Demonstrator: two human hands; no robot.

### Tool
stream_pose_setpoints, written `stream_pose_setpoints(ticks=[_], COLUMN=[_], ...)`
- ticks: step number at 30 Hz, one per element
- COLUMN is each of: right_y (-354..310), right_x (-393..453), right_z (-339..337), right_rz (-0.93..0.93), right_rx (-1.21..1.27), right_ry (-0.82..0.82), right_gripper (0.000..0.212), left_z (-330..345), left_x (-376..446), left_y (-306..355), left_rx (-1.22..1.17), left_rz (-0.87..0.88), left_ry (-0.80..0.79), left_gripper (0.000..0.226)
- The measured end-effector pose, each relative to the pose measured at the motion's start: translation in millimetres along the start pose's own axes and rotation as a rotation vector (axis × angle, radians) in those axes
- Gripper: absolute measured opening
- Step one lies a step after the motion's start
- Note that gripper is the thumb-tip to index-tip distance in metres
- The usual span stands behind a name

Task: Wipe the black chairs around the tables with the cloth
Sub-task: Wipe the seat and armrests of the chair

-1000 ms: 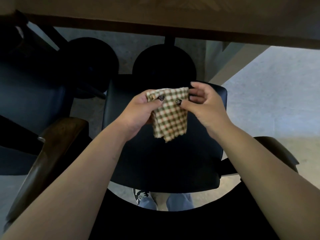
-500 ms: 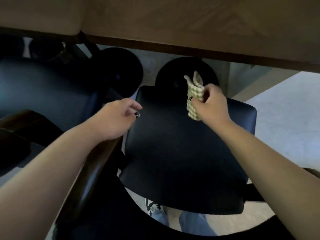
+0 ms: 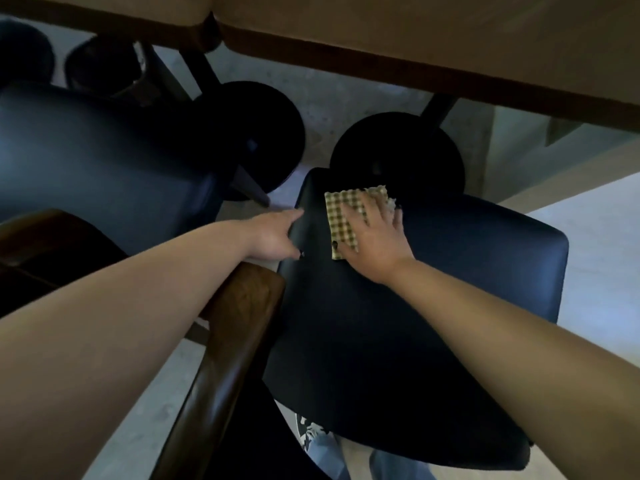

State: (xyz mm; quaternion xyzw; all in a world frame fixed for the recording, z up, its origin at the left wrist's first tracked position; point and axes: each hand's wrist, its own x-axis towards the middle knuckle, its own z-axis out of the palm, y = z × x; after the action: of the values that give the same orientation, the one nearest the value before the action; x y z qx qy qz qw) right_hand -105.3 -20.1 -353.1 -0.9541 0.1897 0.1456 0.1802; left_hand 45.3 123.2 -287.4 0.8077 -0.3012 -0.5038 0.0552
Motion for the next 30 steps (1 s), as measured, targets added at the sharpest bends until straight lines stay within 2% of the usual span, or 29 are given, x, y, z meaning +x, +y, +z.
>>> stream_pose_setpoints(ticks=[2,4,7,9,11,15,20,24,26,28,30], right_y=[5.4,9.5,9.4,10.1,11.6,16.8,29.9,13.1,-3.1,-18.4,-29.0], right_x=[5.7,6.8,6.1,7.4,9.9,21.0,54.5,92.5,98.6,92.1,78.2], right_z=[10.3,22.2,35.2,40.3,42.8,42.9,21.7,12.2,15.3,24.0,36.2], right_rz=[0.039,0.047,0.027,0.007,-0.029,-0.124,-0.252,-0.048,-0.007,-0.139,-0.353], right_rx=[-0.04,-0.066,-0.091,-0.133,-0.166,-0.167,-0.134,-0.042,-0.041,-0.071,-0.116], right_ry=[-0.073,-0.074,-0.013,0.019,0.041,0.062,0.03,0.077,0.108,0.109,0.06], right_gripper=[0.077,0.08,0.078,0.073,0.067,0.064,0.064,0.059,0.06,0.061,0.062], left_z=[-0.3,-1.2,10.0,19.6,23.6,29.0,37.1,41.3,42.7,44.0,45.4], left_x=[15.1,30.4,49.2,57.2,63.0,68.5,70.5,71.5,71.6,69.8,66.5], left_y=[-10.4,-18.4,-28.7,-36.1,-42.6,-50.7,-60.9,-65.0,-66.8,-68.0,-69.0], left_rx=[-0.022,-0.073,-0.1,-0.1,0.007,0.171,0.181,0.146,0.079,0.123,0.21], left_rz=[0.019,0.048,0.066,0.066,0.083,0.139,0.169,0.166,0.125,0.13,0.157], left_ry=[0.049,0.11,0.043,-0.029,-0.044,0.025,0.098,0.148,0.156,0.166,0.192], left_gripper=[0.102,0.11,0.118,0.118,0.115,0.117,0.116,0.119,0.123,0.121,0.108])
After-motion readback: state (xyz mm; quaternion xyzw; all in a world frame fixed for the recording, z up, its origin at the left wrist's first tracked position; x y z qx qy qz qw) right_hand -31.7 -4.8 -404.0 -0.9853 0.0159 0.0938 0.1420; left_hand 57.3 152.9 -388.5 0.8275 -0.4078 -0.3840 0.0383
